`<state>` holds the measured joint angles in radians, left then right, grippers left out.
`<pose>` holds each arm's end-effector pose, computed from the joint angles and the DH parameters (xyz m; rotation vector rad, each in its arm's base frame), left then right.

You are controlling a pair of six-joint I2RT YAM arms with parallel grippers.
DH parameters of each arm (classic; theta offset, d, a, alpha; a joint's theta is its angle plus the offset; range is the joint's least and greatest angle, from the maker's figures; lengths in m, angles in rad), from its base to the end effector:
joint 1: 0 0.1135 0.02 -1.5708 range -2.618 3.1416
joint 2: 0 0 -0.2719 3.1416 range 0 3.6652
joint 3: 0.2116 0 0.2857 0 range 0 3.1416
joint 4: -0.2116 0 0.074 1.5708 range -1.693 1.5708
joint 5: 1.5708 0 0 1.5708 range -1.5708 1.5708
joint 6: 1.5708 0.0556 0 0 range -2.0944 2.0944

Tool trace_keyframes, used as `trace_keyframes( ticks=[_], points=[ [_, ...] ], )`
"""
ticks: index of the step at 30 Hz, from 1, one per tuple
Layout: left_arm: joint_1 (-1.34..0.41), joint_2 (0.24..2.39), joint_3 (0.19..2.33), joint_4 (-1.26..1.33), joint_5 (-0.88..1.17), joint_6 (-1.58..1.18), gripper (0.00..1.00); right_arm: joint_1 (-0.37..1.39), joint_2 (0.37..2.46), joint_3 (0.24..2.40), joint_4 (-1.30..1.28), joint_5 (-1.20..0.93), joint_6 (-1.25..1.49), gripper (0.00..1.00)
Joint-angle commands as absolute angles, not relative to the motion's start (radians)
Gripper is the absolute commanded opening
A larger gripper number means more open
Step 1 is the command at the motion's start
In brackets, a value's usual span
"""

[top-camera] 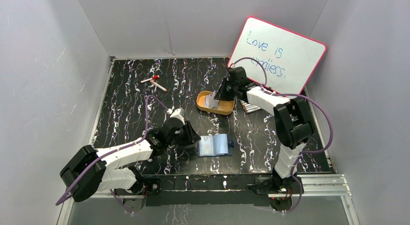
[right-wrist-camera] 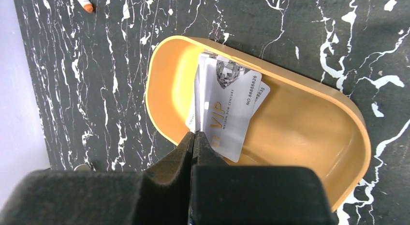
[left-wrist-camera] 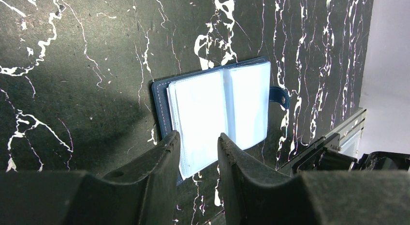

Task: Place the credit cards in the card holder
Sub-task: Pick up the credit card from the storage box.

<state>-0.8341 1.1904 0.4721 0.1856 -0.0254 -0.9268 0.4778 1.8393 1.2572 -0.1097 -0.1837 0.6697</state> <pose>0.1895 -0.2068 0.1615 -0.1220 2.2739 -0.9846 0.4016 0.2194 0.1901 0.1254 2.3782 0.7913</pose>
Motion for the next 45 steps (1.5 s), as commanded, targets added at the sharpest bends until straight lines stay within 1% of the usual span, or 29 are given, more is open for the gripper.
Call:
trace_keyframes(
  ticks=[1, 8, 18, 22, 26, 29, 31, 34, 36, 39, 45],
  points=[
    [-0.834, 1.175, 0.504, 0.174, -0.031, -0.917, 0.32, 0.474, 1.801, 1.24, -0.051, -0.236, 0.702, 0.0],
    [-0.833, 1.161, 0.51, 0.155, -0.041, -0.914, 0.32, 0.472, 1.784, 1.234, -0.046, -0.233, 0.716, 0.0],
    [-0.834, 1.098, 0.541, 0.087, -0.121, -0.9, 0.31, 0.462, 1.654, 1.237, -0.111, -0.21, 0.709, 0.0],
    [-0.833, 1.051, 0.574, 0.03, -0.181, -0.89, 0.31, 0.457, 1.575, 1.214, -0.136, -0.227, 0.714, 0.0],
    [-0.833, 0.974, 0.629, -0.079, -0.303, -0.891, 0.33, 0.441, 1.452, 1.16, -0.133, -0.303, 0.732, 0.0],
    [-0.831, 0.892, 0.643, -0.095, -0.365, -0.894, 0.39, 0.436, 1.332, 1.103, -0.124, -0.362, 0.722, 0.0],
    [-0.829, 0.843, 0.638, -0.054, -0.367, -0.878, 0.43, 0.435, 1.254, 1.063, -0.137, -0.397, 0.72, 0.0],
    [-0.827, 0.801, 0.626, 0.046, -0.338, -0.872, 0.72, 0.434, 1.139, 1.014, -0.147, -0.469, 0.73, 0.0],
    [-0.825, 0.801, 0.62, 0.144, -0.282, -0.857, 0.82, 0.434, 1.077, 0.976, -0.136, -0.516, 0.755, 0.0],
    [-0.823, 0.852, 0.645, 0.277, -0.164, -0.841, 0.87, 0.433, 1.0, 0.918, -0.09, -0.582, 0.807, 0.0],
    [-0.818, 0.978, 0.697, 0.503, 0.092, -0.895, 0.88, 0.433, 0.926, 0.865, -0.011, -0.672, 0.901, 0.0]
  ],
)
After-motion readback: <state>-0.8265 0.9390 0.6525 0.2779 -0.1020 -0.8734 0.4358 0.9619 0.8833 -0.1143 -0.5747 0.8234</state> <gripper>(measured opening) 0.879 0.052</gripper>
